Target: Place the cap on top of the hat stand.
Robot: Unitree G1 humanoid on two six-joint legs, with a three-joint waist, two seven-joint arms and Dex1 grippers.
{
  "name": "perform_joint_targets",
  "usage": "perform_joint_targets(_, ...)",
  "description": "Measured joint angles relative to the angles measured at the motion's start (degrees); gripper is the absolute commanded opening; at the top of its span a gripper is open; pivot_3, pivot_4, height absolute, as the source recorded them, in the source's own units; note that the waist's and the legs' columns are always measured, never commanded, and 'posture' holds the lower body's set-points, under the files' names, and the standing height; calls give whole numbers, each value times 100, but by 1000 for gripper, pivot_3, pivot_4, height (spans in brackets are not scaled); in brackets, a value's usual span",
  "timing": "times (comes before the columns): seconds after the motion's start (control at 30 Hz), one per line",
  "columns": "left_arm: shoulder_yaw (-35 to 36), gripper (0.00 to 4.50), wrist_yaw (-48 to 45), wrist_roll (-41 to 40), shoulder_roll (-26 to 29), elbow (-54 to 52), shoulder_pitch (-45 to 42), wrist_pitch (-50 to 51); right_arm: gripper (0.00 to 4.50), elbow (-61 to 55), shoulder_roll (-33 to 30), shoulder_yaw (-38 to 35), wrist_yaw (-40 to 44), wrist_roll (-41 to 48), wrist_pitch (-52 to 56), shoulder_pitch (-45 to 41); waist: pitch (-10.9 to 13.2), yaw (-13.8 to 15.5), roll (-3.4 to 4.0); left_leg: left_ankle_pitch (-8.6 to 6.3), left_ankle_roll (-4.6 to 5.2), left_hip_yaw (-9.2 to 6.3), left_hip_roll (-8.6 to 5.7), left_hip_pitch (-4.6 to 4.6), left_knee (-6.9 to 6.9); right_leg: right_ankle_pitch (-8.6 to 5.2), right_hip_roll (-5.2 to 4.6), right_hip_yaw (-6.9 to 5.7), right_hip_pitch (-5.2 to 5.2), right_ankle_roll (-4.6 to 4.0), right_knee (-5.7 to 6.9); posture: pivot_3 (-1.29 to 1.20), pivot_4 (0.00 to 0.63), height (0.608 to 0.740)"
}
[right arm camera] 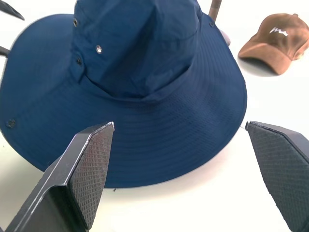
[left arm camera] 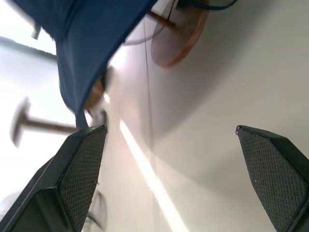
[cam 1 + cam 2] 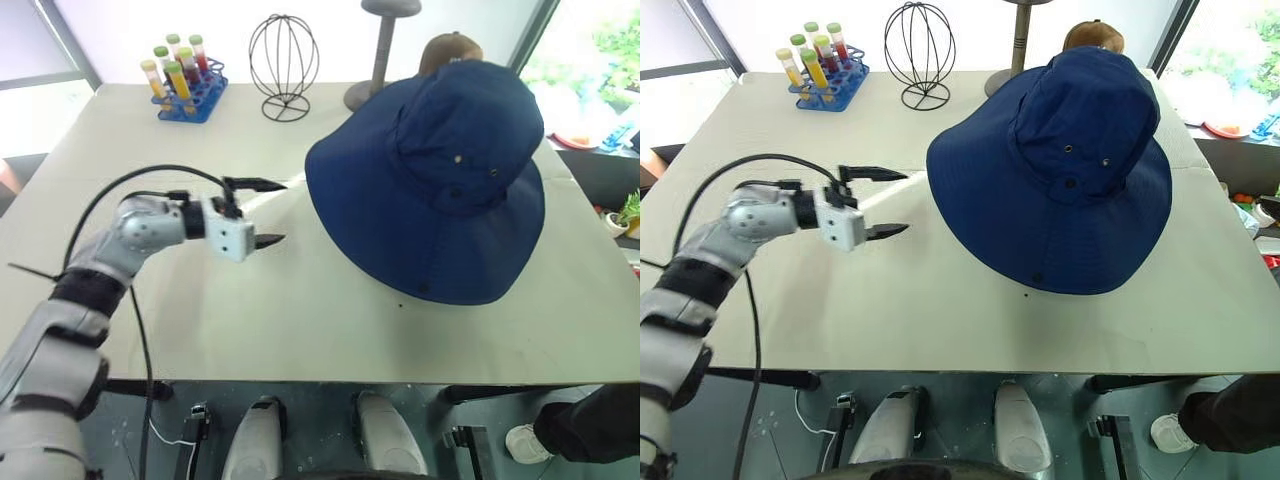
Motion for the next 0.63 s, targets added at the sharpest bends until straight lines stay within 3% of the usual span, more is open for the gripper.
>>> perform_joint_targets(0.13, 1047, 4476, -1106, -2515, 1071, -894, -47, 4125, 4500, 281, -195, 233, 120, -28, -114, -268, 2, -10, -2, 0, 1, -1, 1, 4, 4, -3, 3, -1, 1, -1, 5, 0, 150, 740)
perform_joint_targets(0.23, 1786, 4476, -1807, -3443, 1664, -883, -475, 5784, 4500, 490, -307, 474, 180, -35, -263, -519, 0, -36, 1, 0, 1, 2, 1, 6, 2, -15, 2, -1, 3, -13, 0, 0, 150, 740)
perform_joint_targets(0.4, 2098, 4476, -2801, -3535, 1955, -480, -1372, 6704, 4500, 1107, -507, 1139, 286, -39, -547, -1162, -1, -83, 4, 0, 1, 4, 1, 15, -5, -18, 2, -1, 4, -20, 2, 0, 150, 740)
perform_joint_targets(0.63, 1915, 4476, -3354, -2746, 1897, -429, -1922, 6666, 4500, 1266, -486, 1729, 360, -37, -715, -1544, 0, -157, 4, 0, 1, 4, 2, 13, -12, -18, 4, -1, -3, -20, 2, 0, 150, 740)
